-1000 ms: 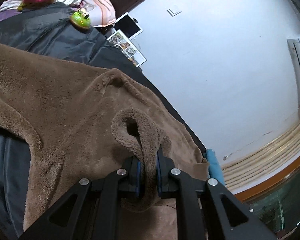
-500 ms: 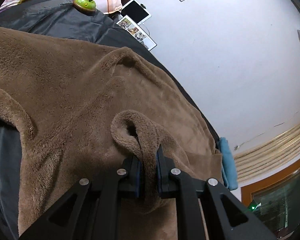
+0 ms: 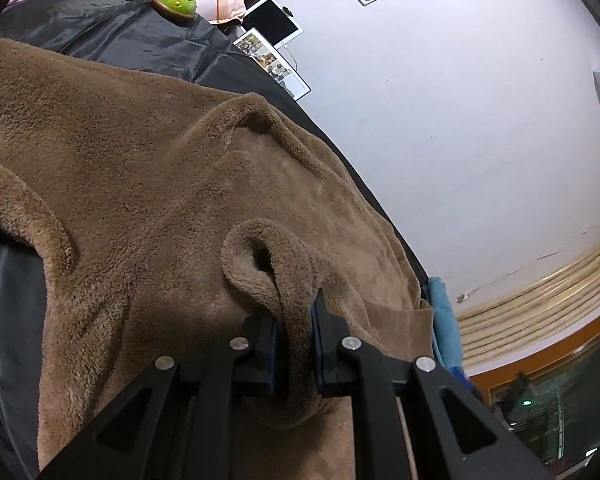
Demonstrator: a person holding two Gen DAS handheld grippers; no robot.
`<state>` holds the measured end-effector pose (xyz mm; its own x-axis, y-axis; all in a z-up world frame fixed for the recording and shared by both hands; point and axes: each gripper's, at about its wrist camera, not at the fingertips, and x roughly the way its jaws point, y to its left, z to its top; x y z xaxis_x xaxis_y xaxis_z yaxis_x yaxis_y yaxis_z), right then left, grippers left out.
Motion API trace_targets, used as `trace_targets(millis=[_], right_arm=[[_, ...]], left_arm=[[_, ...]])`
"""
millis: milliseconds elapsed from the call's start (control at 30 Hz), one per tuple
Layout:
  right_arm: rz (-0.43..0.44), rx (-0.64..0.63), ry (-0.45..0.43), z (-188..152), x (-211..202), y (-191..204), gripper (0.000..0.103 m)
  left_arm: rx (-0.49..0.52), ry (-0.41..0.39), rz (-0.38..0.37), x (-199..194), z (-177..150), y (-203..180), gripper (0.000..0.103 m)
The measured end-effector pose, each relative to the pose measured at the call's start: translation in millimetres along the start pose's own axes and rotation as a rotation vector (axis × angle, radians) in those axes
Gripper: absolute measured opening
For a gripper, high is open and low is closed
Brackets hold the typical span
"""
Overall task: Fold clothes
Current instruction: 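Hold the folded fleece edge in the left gripper and pull it taut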
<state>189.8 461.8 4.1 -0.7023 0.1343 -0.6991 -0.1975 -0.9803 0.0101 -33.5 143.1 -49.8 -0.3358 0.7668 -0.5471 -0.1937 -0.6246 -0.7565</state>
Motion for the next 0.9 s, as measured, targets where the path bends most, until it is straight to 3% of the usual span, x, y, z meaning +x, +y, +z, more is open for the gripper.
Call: trace_targets(millis=[133,333,500,667,900], right_arm=[[0.003,-0.076,0.188,-21,49,18,0.085],[0.039,-0.078,0.221,-30,51,13,0.086],[0.089,-0.029,0.214,-6,48,-4,0.086],[0.038,0.111,0.133,33,47,-48,0.086],[-0.085,0.27,0.187,66,92,-104,0.086]], left_arm=[[-0.004,0.011,-0.001,2,0,4,0.014],[-0.02,0.028,0.0,7,0,10,0.014],[-0.004,0.022,0.004,6,-1,7,0.014],[0.012,0.021,0.01,7,-2,4,0.014],[0.011,0.025,0.011,8,-2,6,0.014]])
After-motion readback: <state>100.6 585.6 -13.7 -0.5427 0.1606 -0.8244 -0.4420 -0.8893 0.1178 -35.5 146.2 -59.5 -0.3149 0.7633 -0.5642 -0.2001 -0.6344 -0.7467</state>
